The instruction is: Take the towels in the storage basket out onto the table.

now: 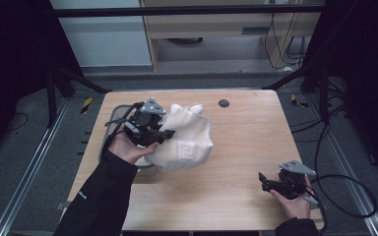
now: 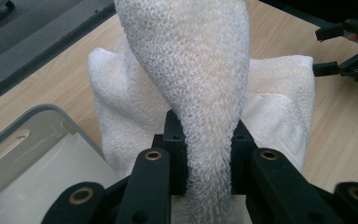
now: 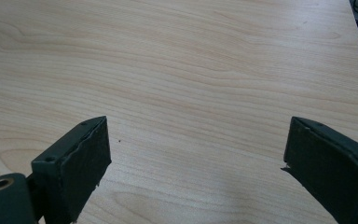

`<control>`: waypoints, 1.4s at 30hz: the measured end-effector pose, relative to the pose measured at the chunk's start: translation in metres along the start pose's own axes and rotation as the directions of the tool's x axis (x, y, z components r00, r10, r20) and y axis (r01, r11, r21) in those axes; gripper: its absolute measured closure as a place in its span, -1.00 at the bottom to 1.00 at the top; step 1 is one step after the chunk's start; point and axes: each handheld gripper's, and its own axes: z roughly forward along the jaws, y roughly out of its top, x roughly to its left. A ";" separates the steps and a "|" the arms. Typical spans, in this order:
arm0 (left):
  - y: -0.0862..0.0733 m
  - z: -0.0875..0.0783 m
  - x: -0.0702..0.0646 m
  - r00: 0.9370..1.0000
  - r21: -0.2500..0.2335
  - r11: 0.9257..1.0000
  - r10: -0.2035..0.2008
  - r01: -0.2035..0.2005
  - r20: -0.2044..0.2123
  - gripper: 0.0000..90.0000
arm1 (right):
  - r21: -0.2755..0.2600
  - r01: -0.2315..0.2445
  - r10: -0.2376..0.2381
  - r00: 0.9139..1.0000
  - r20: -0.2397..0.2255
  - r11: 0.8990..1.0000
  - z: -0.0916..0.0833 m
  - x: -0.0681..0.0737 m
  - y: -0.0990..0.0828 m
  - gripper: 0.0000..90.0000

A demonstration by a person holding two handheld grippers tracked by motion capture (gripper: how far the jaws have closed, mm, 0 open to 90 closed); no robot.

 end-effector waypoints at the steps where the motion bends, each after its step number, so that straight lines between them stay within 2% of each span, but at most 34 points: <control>1: 0.001 0.004 -0.002 1.000 0.004 1.000 0.002 -0.002 0.004 0.66 | 0.001 -0.002 0.002 1.000 0.000 1.000 0.000 0.000 0.000 -0.84; 12: 0.006 0.041 -0.013 0.999 0.044 0.999 0.026 -0.028 0.040 0.66 | -0.010 0.007 -0.007 1.000 0.009 1.000 -0.001 -0.001 0.000 -0.84; 20: 0.002 0.070 -0.020 0.997 0.074 0.996 0.037 -0.042 0.063 0.66 | -0.010 0.001 -0.001 1.000 0.011 1.000 -0.001 -0.001 0.000 -0.84; 28: -0.002 0.095 -0.027 0.996 0.124 0.990 0.059 -0.068 0.071 0.66 | -0.004 -0.001 0.001 1.000 0.021 1.000 -0.001 -0.002 0.000 -0.84; 35: -0.007 0.117 -0.033 0.994 0.145 0.987 0.062 -0.074 0.088 0.66 | -0.005 0.001 -0.001 1.000 0.030 1.000 -0.001 -0.003 0.000 -0.84; 42: -0.013 0.133 -0.038 0.992 0.143 0.988 0.050 -0.066 0.113 0.64 | -0.002 0.003 -0.003 0.999 0.032 1.000 -0.001 -0.003 0.000 -0.84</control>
